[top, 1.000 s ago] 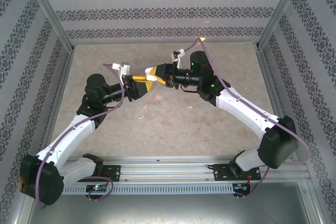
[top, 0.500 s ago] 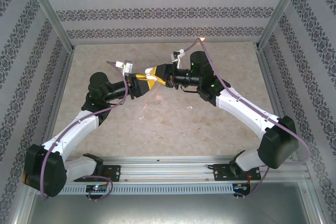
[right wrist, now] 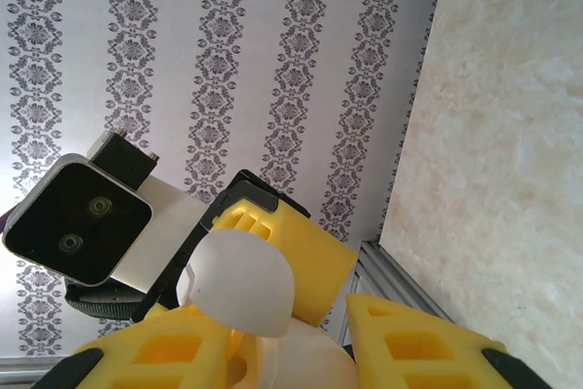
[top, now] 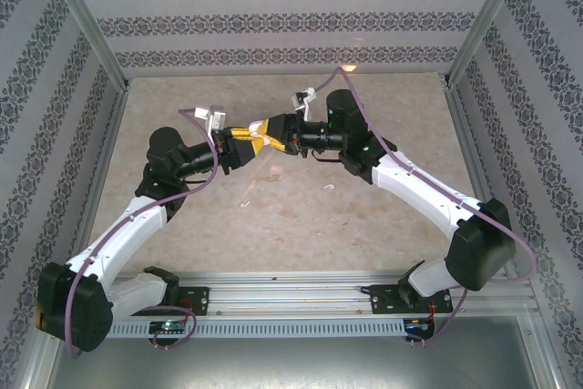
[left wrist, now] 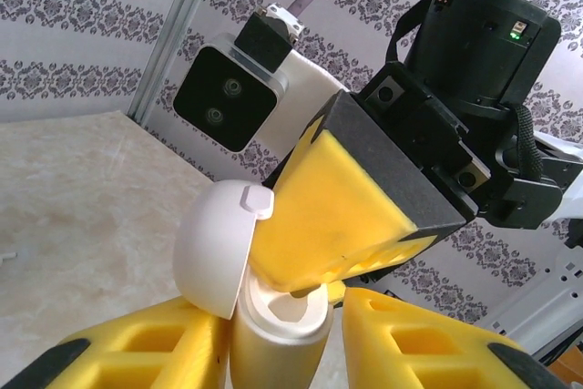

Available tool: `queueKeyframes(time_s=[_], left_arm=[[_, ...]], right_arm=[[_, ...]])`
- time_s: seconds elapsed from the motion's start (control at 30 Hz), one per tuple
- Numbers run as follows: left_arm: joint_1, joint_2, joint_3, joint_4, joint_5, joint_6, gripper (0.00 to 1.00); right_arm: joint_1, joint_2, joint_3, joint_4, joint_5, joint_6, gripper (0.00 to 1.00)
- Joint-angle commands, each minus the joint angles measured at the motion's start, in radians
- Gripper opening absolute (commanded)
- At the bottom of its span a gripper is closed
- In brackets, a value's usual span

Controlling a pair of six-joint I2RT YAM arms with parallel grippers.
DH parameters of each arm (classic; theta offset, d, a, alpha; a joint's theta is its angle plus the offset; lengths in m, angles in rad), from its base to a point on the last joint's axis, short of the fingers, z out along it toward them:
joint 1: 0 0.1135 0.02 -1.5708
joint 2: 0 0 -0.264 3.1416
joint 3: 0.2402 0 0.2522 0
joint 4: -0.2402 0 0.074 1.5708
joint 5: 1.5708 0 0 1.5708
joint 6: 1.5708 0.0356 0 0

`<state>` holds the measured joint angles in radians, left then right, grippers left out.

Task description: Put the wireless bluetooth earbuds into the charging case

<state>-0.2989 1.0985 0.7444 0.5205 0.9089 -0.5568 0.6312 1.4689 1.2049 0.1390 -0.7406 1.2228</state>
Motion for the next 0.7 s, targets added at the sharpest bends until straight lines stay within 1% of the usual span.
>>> queueKeyframes(time_s=[0.0,0.1,0.17,0.2,0.33,0.37,0.4,0.53,0.6,0.67], left_arm=[[0.007,-0.004,0.004,0.027,0.023,0.028,0.36],[0.008,-0.003,0.002,0.027,0.025,0.028,0.41],[0.007,-0.005,-0.002,0.025,0.027,0.027,0.41],[0.007,-0.006,-0.003,0.023,0.029,0.027,0.41],[0.007,-0.006,-0.003,0.016,0.035,0.028,0.34],[0.007,-0.006,-0.002,0.014,0.039,0.028,0.33],[0.008,-0.005,0.0,0.012,0.038,0.029,0.34],[0.007,-0.003,-0.001,0.005,0.042,0.032,0.4],[0.007,0.0,-0.002,0.004,0.045,0.031,0.41],[0.006,0.001,0.0,0.003,0.051,0.03,0.38]], right_arm=[[0.014,0.013,0.032,0.009,-0.024,-0.023,0.2],[0.014,0.012,0.033,0.008,-0.023,-0.021,0.2],[0.014,0.014,0.033,0.008,-0.023,-0.021,0.2],[0.014,0.014,0.035,0.008,-0.024,-0.022,0.2],[0.014,0.017,0.039,0.008,-0.029,-0.02,0.2],[0.014,0.016,0.04,0.008,-0.029,-0.019,0.2],[0.015,0.017,0.039,0.008,-0.029,-0.018,0.2],[0.015,0.017,0.04,0.008,-0.031,-0.018,0.2],[0.014,0.017,0.039,0.007,-0.032,-0.017,0.2],[0.014,0.016,0.039,0.009,-0.032,-0.018,0.2]])
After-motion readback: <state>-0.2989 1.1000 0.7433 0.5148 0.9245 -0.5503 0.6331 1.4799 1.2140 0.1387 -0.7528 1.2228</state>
